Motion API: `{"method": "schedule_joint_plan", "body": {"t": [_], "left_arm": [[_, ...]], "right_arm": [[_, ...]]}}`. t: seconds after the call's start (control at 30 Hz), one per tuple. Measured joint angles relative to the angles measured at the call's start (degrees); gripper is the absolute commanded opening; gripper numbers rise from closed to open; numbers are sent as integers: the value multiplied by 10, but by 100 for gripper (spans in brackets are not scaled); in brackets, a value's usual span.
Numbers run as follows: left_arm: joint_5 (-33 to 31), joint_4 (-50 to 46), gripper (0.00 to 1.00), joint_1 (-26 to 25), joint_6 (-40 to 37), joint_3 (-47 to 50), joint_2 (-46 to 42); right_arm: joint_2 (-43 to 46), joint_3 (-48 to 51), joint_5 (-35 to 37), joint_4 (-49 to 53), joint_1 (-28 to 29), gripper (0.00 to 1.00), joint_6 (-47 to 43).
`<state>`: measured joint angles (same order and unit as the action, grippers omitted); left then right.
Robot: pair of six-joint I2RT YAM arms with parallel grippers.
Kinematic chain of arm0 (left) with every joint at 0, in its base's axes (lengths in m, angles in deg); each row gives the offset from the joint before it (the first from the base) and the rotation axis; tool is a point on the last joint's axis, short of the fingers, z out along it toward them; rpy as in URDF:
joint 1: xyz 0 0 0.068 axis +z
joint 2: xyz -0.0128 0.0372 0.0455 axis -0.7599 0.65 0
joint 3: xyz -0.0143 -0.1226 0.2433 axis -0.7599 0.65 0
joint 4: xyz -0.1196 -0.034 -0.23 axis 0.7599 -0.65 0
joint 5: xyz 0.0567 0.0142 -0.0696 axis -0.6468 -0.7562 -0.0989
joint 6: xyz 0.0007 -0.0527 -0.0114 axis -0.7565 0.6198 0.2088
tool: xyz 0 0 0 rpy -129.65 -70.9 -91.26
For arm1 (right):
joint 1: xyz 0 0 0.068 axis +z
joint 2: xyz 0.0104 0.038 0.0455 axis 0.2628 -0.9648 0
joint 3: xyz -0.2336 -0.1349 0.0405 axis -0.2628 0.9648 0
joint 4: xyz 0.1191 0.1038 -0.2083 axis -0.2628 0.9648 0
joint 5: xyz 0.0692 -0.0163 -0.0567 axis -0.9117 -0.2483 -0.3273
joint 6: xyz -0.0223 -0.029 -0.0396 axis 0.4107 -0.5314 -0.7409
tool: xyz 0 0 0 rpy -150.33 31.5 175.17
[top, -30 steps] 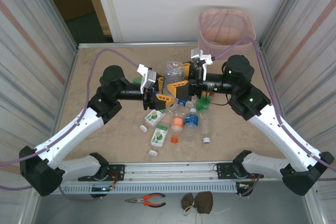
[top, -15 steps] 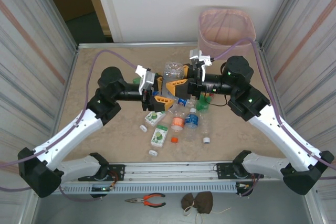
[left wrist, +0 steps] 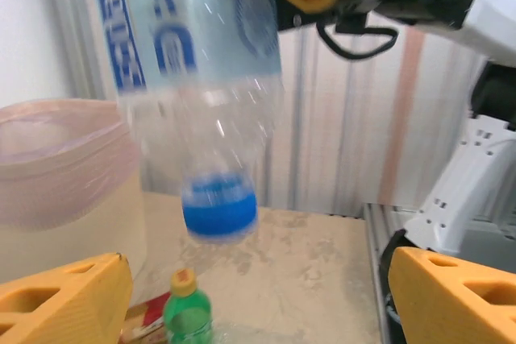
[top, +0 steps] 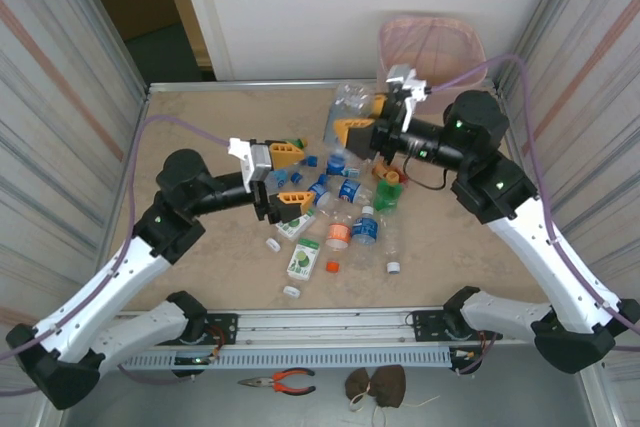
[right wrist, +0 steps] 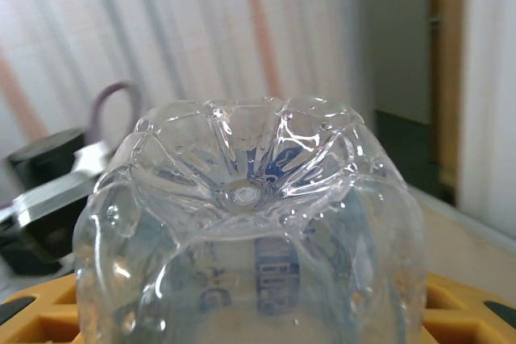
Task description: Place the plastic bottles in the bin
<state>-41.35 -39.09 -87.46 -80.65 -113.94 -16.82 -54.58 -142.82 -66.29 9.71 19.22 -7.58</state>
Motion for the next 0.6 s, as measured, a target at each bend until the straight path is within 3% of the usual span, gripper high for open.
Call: {"method": "schedule_joint_plan", "body": {"t": [0.2,0.37,0.6], "left_arm": [[-83,-59,83,0,7,15,-24],[-116,-92,84,0,15,22,-32],[-137,-109,84,0,17,23,-33]], "right_arm": [[-46,-61,75,42,-124,49,2],[-112,-116,131,69,-216,48,2],[-236,-221,202,107,-278,47,-17]]}}
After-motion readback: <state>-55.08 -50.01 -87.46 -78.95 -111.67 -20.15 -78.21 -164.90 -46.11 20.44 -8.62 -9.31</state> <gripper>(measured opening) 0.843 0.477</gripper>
